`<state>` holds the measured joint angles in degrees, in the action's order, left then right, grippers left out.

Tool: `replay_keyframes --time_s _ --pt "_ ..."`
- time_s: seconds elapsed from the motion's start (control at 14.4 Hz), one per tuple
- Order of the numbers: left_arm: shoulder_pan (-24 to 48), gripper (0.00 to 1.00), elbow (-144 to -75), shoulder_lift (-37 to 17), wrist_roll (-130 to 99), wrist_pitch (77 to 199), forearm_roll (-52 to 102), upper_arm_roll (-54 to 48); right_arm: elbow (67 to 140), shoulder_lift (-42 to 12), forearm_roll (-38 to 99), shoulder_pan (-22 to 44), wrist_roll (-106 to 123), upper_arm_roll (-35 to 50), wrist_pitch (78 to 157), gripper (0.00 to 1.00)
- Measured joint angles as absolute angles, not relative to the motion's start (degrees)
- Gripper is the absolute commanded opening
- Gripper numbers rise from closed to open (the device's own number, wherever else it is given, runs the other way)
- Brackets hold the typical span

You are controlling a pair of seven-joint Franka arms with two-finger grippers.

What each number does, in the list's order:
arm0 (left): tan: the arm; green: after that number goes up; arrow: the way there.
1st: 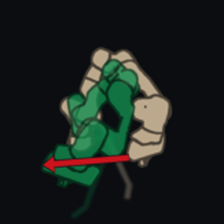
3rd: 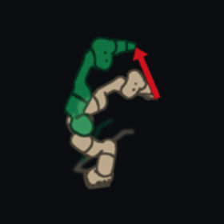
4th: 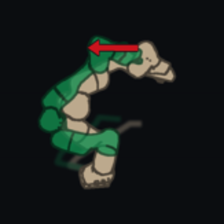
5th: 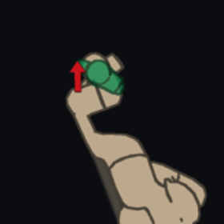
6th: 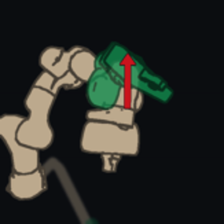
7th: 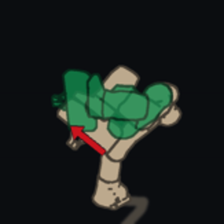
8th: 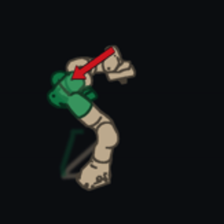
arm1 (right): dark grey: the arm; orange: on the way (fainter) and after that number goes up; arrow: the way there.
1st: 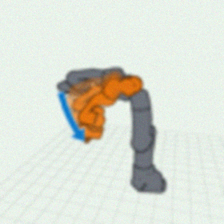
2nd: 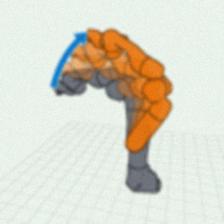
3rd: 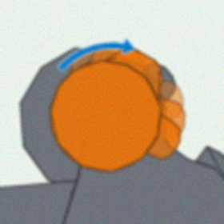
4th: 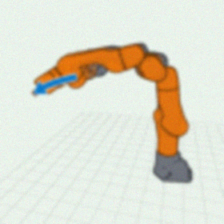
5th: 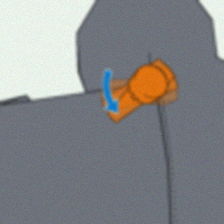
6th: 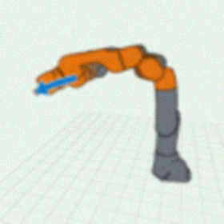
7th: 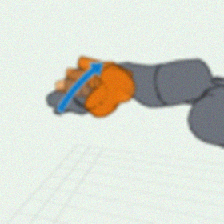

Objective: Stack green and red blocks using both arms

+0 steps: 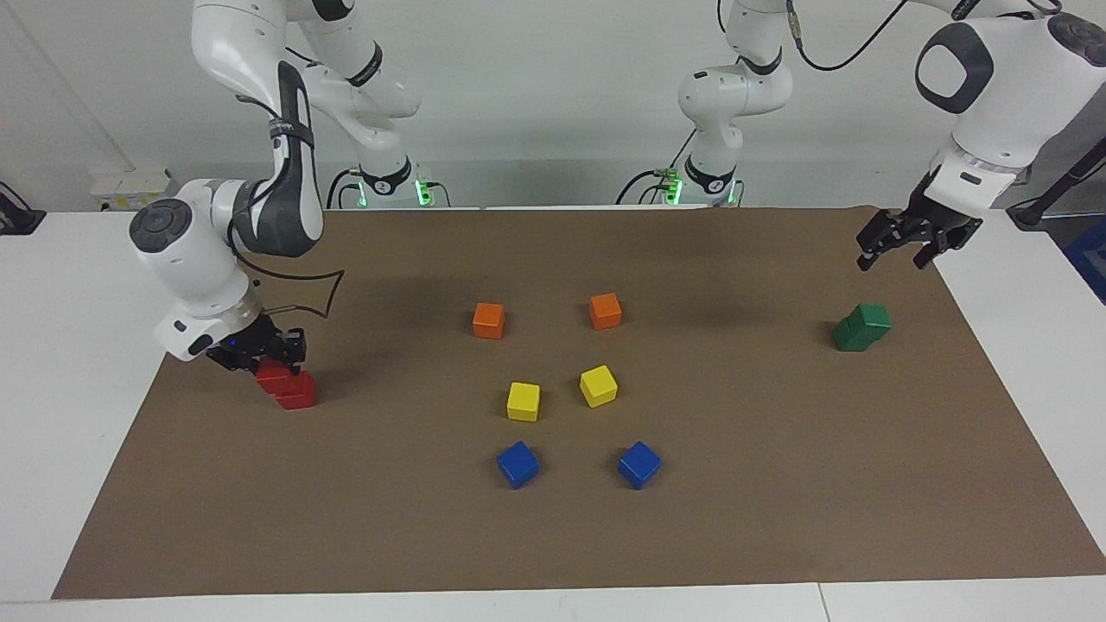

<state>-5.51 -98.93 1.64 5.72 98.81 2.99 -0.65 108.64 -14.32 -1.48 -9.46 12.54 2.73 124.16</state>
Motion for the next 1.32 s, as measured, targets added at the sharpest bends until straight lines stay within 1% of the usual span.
replay_keyframes --time_s 0.28,0.42,0.62,1.32 --pt "-5.51 1.00 -94.34 1.86 5.23 93.67 2.63 -0.68 108.65 -14.97 -1.48 -9.51 12.54 2.68 124.93 0.00" --pt "-5.17 1.00 -93.17 1.87 5.22 91.90 2.17 -0.82 108.65 -15.17 -1.48 -9.50 12.54 2.69 124.95 0.00" --pt "-3.99 1.00 -93.06 1.86 4.25 91.09 1.90 -1.09 108.66 -15.29 -1.48 -9.45 12.54 2.71 124.99 0.00" --pt "-3.35 1.00 -93.06 1.86 1.92 91.11 1.90 -1.48 109.28 -15.70 -1.48 -9.44 12.54 2.72 125.87 0.00"
